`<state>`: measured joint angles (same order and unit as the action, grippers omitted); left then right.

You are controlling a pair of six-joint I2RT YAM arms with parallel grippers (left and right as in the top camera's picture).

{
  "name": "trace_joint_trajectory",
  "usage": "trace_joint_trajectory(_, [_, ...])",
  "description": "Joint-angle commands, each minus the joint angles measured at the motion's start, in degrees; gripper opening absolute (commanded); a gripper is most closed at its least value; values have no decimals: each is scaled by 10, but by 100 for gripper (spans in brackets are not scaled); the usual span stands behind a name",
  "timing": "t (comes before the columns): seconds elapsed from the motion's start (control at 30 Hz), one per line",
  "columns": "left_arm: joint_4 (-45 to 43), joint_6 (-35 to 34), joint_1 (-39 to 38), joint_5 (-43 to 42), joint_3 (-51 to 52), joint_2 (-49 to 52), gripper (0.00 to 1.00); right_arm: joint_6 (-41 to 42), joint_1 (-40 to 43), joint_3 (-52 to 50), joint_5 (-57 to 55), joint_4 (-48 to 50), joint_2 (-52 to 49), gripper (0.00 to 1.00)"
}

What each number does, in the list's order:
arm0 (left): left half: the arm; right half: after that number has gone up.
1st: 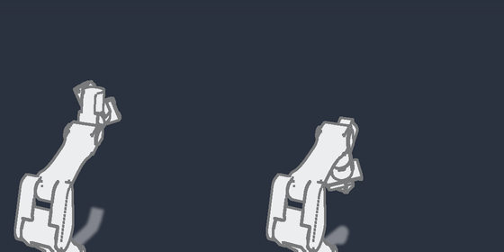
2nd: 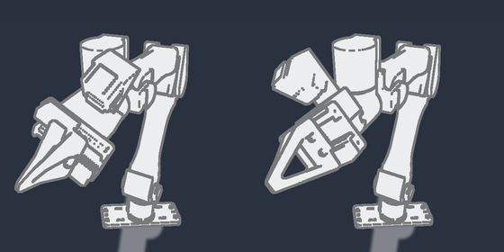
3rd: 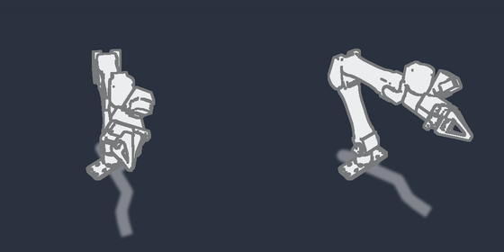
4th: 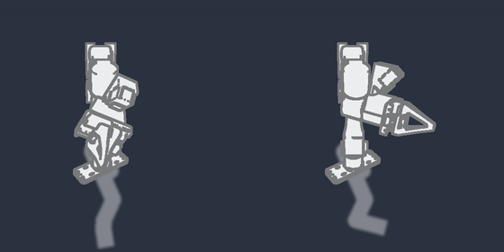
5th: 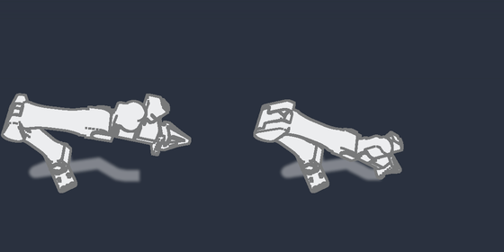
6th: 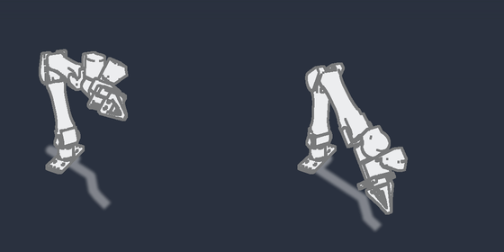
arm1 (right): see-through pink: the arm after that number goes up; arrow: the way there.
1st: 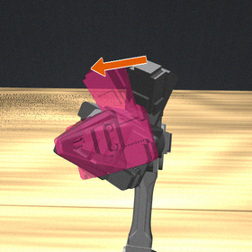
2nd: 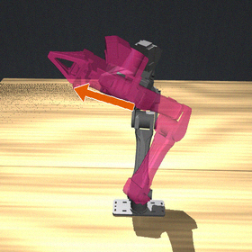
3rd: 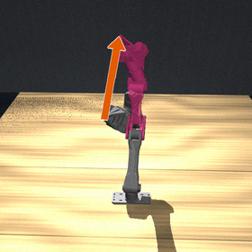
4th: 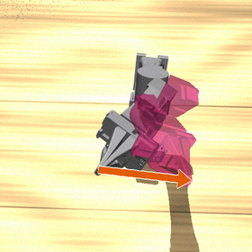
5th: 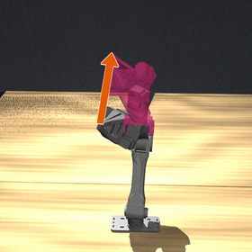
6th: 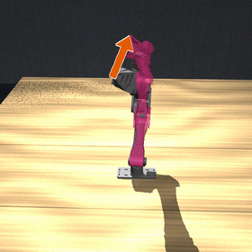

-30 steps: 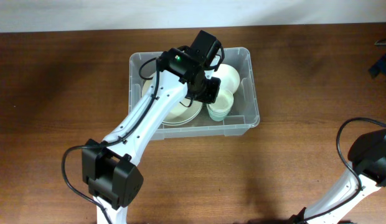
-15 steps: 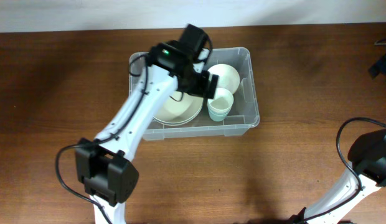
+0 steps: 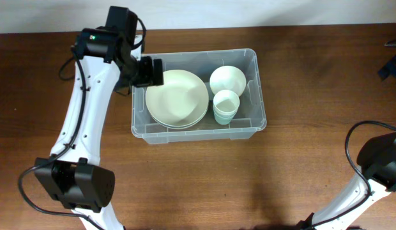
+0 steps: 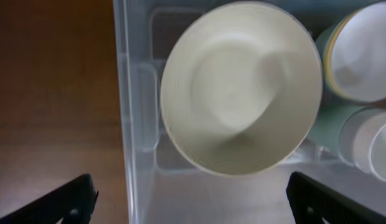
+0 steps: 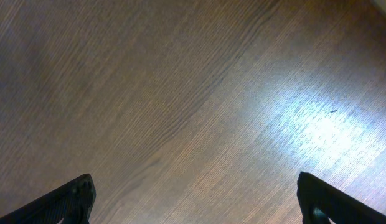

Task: Pack container

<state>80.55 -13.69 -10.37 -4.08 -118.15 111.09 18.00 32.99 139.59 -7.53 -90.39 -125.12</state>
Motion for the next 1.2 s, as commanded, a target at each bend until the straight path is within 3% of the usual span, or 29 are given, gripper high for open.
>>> trace_joint_trajectory(0.0, [17,1,0,-2,-10,-13,99,2,4,-2,-7,0,-7,99])
trace_joint_trajectory(0.53, [61,2,0,10,-10,-13,99,2,4,-2,-7,0,-7,99])
trace_joint_trajectory(0.63, [16,48,0,6,-10,-13,99,2,4,-2,-7,0,-7,99])
trace_joint_trajectory(0.73, [-58,191,-12,-36,-5,-13,99,2,4,-2,-7,0,-7,99])
trace_joint_trajectory(0.83, [-82,282,-24,-61,4,-13,99,2,4,-2,-7,0,-7,99])
trace_joint_trajectory(1.0, [-110,288,-31,-75,30,-30,99,2,4,-2,-7,0,-7,99])
trace_joint_trajectory(1.17, [-263,288,-28,-93,190,-127,99,2,4,-2,-7,0,-7,99])
